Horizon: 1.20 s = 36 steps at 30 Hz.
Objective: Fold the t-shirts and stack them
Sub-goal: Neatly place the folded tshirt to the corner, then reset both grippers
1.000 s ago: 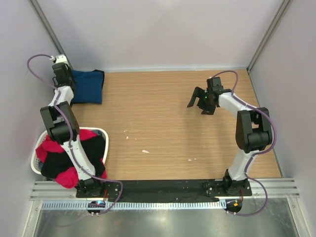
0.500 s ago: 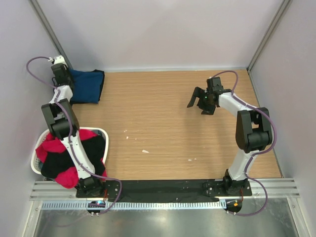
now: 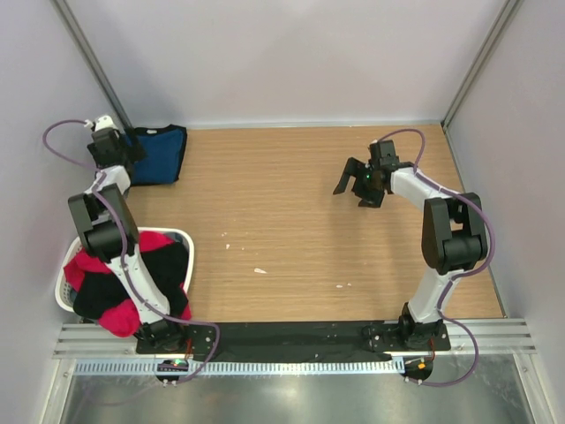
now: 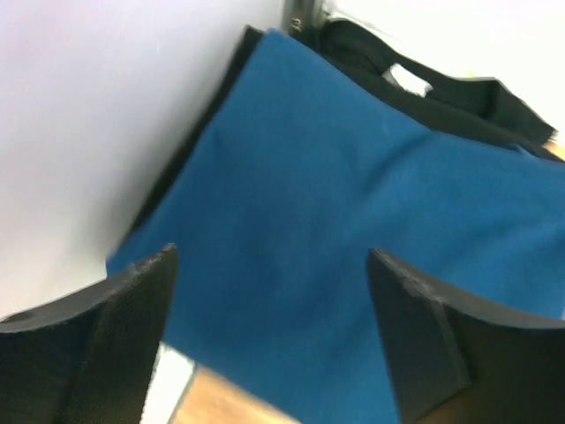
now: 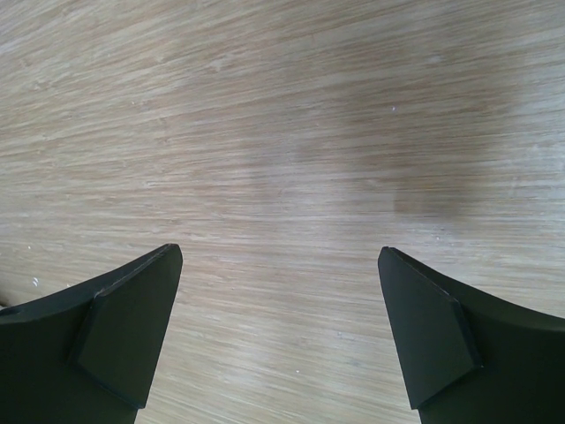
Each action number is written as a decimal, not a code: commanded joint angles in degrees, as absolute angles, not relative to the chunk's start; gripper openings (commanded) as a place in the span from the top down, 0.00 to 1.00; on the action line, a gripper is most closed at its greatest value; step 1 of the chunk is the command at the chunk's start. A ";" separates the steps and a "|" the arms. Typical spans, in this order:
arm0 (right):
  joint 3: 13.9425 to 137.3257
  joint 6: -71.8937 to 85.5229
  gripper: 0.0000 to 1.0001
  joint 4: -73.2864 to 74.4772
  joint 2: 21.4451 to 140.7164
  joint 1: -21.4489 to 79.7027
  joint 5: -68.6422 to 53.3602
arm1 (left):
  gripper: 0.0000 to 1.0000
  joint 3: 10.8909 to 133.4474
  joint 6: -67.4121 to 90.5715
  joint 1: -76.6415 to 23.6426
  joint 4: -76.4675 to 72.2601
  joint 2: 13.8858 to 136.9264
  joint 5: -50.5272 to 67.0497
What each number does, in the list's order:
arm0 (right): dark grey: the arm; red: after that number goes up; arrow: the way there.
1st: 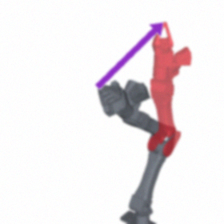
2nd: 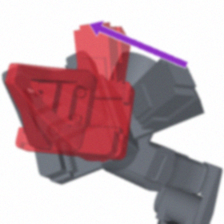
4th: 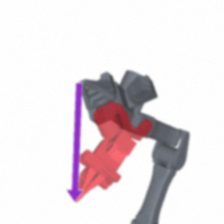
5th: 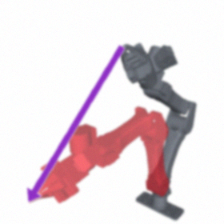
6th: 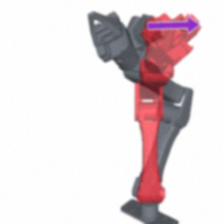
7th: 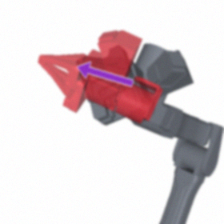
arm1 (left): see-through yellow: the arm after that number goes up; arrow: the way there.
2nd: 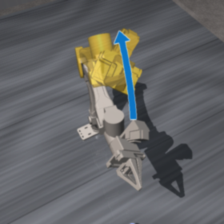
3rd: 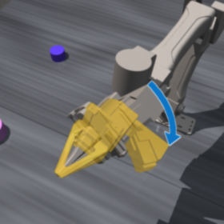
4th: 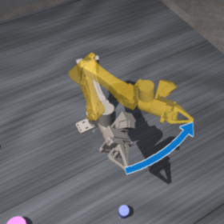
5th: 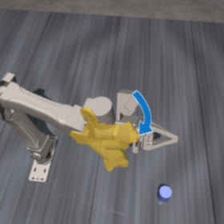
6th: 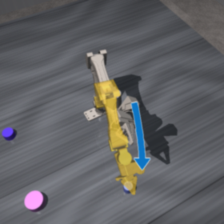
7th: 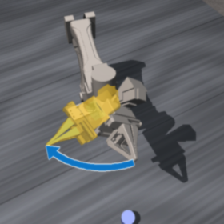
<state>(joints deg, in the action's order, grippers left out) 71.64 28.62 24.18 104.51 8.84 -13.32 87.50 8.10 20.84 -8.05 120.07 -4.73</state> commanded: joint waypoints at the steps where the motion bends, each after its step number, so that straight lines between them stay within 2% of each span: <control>1: 69.53 27.95 0.00 21.45 100.03 9.14 -14.50 | 0.08 80.72 12.47 21.27 -15.55 110.84 -0.97; 3: 67.42 27.77 0.00 18.99 98.36 9.14 -15.29 | 0.00 77.53 13.36 21.18 -16.61 106.36 2.45; 10: 59.16 27.42 0.00 8.45 87.12 9.05 -18.90 | 0.00 64.62 18.18 21.01 -14.24 91.60 7.99; 15: 57.75 26.46 0.00 10.10 77.37 9.14 -15.39 | 0.00 52.49 20.13 15.24 -12.58 78.77 6.17; 16: 57.83 25.76 0.01 10.89 75.60 9.14 -14.86 | 0.00 52.04 19.34 13.20 -11.44 74.92 2.24; 21: 57.74 23.03 0.00 13.97 65.58 9.14 -10.91 | 0.00 52.73 25.37 4.67 1.19 66.64 3.77; 25: 58.18 22.32 0.00 16.17 57.15 9.14 -7.40 | 0.00 49.93 28.47 4.13 6.23 58.03 7.65; 28: 57.22 23.11 0.00 17.23 52.75 9.14 -3.45 | 0.00 47.38 30.57 4.22 12.20 50.73 2.92; 36: 39.39 26.89 0.00 9.68 35.35 9.14 7.20 | 0.00 41.85 33.22 2.55 21.71 43.25 0.44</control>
